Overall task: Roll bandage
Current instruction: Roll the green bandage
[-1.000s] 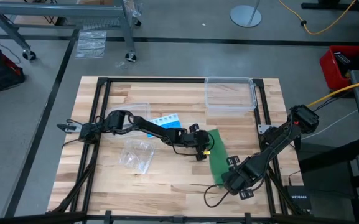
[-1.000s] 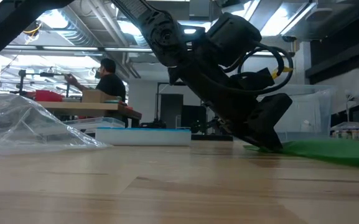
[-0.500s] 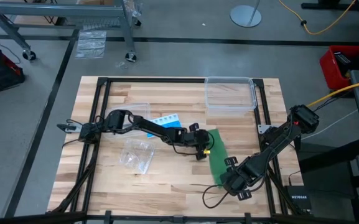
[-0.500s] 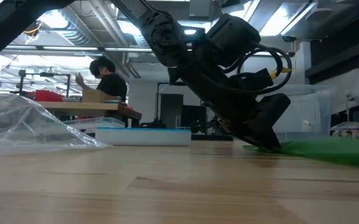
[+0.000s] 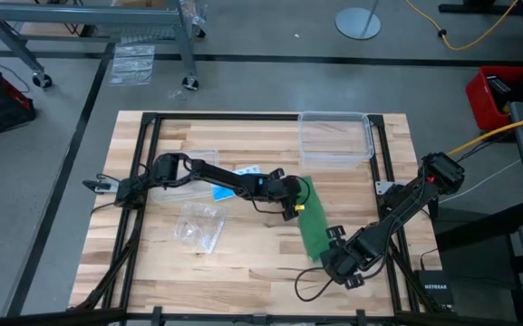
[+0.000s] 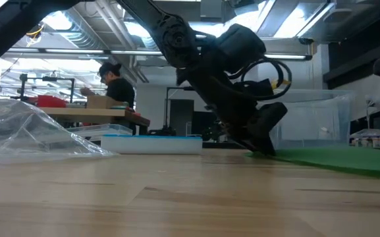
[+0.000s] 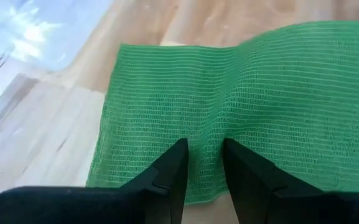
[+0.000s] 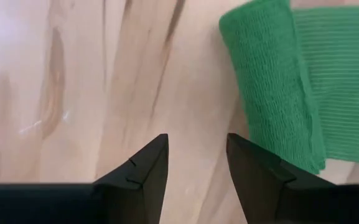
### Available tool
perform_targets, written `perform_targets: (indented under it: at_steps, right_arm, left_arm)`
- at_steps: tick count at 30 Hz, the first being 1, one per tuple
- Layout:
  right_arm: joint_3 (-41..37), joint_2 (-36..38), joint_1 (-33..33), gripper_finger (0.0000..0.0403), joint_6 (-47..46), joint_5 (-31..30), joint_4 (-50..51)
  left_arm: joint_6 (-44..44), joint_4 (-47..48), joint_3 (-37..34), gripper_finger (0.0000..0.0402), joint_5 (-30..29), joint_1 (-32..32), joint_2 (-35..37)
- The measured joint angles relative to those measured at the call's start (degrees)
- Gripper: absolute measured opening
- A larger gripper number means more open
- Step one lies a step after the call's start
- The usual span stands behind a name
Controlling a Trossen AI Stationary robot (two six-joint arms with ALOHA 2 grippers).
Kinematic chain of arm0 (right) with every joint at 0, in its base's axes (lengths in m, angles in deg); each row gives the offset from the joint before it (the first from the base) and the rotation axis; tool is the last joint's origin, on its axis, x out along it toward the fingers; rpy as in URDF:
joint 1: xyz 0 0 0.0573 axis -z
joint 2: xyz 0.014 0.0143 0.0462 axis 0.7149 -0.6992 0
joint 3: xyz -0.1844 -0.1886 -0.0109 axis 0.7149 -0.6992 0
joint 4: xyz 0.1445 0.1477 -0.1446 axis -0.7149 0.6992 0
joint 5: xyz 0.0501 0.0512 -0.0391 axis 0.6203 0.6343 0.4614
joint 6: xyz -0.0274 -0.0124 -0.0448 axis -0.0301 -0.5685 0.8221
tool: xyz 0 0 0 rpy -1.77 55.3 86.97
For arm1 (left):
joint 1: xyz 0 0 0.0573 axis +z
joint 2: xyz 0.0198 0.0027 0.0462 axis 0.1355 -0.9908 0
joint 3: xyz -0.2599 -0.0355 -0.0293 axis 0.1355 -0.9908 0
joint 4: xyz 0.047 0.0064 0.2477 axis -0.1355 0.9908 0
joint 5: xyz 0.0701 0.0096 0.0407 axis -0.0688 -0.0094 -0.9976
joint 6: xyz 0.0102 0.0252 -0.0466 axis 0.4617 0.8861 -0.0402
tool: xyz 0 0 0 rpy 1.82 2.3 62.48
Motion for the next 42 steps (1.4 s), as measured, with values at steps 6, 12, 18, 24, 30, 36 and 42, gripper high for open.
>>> perform_targets:
  at_steps: [6, 12, 18, 24, 30, 36, 42]
  right_arm:
    - [0.0, 0.0, 0.01, 0.0165, 0.39, -5.11, 0.05]
    - [0.0, 0.0, 0.02, 0.0165, 0.41, -8.82, 0.18]
    - [0.0, 0.0, 0.02, 0.0165, 0.42, -9.09, 0.28]
    - [-0.02, 0.0, 2.26, 0.0165, 0.42, -6.64, 0.21]
    - [-0.02, 0.0, 4.57, 0.0154, 3.18, -4.27, 0.02]
    - [-0.02, 0.0, 4.63, 0.0086, 3.26, -3.15, -0.03]
    - [-0.02, 0.0, 4.66, 0.0017, 3.32, -5.2, -0.01]
  left_arm:
    - [-1.83, 4.39, 0.22, 0.0095, -0.31, 0.2, 0.28]
    - [-1.85, 4.61, 0.22, 0.0095, -0.34, 0.05, 0.28]
    - [-1.94, 4.58, 0.21, 0.0095, -0.27, 0.02, 0.28]
    - [-1.94, 4.58, 0.2, 0.0095, -0.17, -0.04, 0.28]
    - [-1.94, 4.58, 0.2, 0.0095, -0.05, -0.19, 0.27]
    - [-1.94, 4.56, 0.15, 0.0095, -0.02, -0.19, 0.28]
    - [-1.94, 4.56, 0.15, 0.0095, -0.01, -0.24, 0.27]
